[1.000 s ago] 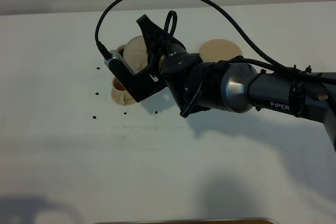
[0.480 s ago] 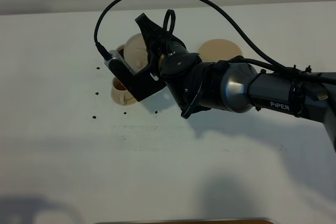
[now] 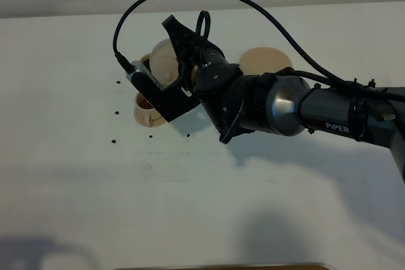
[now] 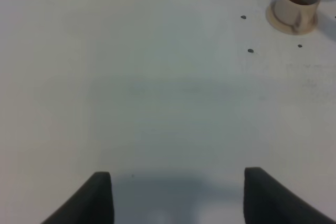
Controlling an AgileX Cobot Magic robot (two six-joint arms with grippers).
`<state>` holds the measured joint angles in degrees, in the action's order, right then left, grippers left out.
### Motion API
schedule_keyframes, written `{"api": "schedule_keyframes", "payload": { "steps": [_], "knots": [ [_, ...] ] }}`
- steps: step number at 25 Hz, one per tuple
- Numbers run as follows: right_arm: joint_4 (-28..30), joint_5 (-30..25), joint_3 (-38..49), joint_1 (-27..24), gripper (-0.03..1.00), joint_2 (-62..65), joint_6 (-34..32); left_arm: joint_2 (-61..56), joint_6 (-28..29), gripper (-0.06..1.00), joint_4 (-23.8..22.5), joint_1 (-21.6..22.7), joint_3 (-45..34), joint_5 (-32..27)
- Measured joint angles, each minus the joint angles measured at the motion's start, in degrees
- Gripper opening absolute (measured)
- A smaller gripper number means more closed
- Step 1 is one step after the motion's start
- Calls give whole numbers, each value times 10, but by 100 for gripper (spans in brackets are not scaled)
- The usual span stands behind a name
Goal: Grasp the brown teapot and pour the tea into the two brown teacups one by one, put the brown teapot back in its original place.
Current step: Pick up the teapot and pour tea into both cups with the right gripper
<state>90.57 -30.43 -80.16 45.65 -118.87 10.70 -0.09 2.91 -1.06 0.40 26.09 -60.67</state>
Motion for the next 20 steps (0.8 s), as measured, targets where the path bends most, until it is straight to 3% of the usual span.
{"api": "schedule_keyframes", "payload": {
  "steps": [20],
  "knots": [
    [23,-13,0,0,9,0,0,0,0,60,0,0,0,0]
  ]
}}
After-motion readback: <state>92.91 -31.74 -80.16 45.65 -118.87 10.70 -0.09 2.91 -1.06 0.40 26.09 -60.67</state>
